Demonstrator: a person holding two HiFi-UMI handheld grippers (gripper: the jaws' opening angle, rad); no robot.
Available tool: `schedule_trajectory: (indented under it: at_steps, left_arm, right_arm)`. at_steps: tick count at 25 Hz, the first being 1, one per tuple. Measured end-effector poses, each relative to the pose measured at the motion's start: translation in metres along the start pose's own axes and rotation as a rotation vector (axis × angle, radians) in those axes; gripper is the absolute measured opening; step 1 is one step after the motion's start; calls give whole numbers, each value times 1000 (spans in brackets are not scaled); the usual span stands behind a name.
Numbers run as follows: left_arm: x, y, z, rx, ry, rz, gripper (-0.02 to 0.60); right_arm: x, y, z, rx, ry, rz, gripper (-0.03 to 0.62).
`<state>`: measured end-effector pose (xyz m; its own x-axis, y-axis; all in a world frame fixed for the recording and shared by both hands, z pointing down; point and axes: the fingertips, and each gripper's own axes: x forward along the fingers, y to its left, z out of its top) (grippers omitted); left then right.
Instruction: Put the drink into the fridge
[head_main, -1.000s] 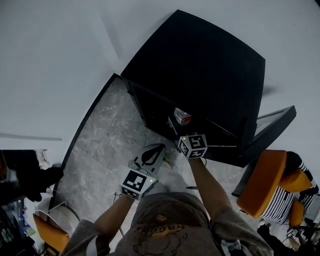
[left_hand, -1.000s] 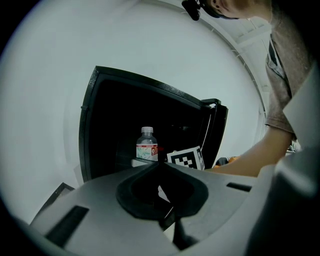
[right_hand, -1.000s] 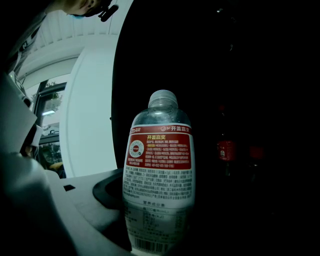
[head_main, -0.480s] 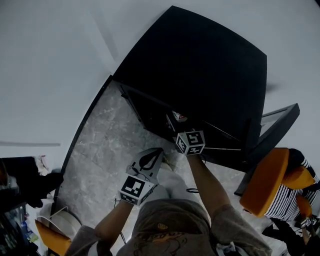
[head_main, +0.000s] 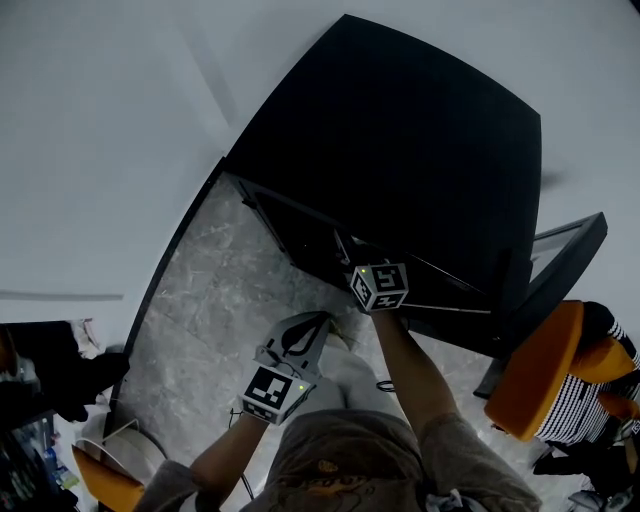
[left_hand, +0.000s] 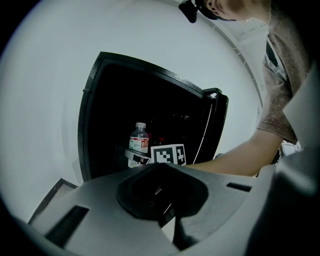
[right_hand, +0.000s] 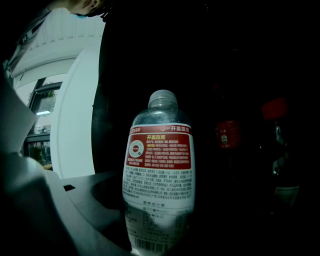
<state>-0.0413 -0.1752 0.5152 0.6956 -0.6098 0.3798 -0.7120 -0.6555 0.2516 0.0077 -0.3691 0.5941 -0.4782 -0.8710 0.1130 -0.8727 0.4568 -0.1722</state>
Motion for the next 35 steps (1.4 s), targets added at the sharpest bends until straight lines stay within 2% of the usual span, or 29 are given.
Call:
schedule_trajectory:
  at_steps: [17,20,25,35]
  left_arm:
    - [1,-1,-21,-24,29,-8,5]
    - [2,1,-25,-25,32,-8,5]
    - [1,2,-28,-28,38,-7,5]
    - [4,-3,-29,-33,37,-18,5]
  right_arm:
    - [18,-30,-29,19,25,-93,319]
    - [25,-25,-20,10,5,-71,319]
    - [22,-29,-30,-11,17,-85,320]
    - [17,-17,-24,-71,25,-38,319]
